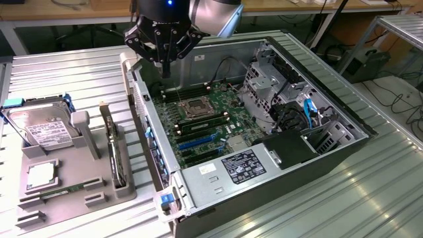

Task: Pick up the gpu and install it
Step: 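Reach for the gpu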

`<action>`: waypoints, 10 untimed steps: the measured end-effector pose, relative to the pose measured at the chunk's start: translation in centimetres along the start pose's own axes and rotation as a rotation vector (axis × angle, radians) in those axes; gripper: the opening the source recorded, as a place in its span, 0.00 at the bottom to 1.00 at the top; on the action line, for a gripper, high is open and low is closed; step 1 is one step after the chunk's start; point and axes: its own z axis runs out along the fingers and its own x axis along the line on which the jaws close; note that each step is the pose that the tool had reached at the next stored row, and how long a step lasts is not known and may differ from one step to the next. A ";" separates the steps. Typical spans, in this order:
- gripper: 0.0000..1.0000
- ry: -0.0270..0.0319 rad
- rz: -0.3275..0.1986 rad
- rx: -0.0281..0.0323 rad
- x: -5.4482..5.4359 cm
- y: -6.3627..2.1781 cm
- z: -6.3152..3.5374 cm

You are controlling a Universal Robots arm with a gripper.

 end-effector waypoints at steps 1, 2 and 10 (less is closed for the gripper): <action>0.11 0.0000 0.000 0.0000 0.1 -0.01 0.00; 0.11 0.0000 0.000 0.0000 0.1 -0.01 0.00; 0.11 0.0000 0.000 0.0000 0.5 -0.04 -0.01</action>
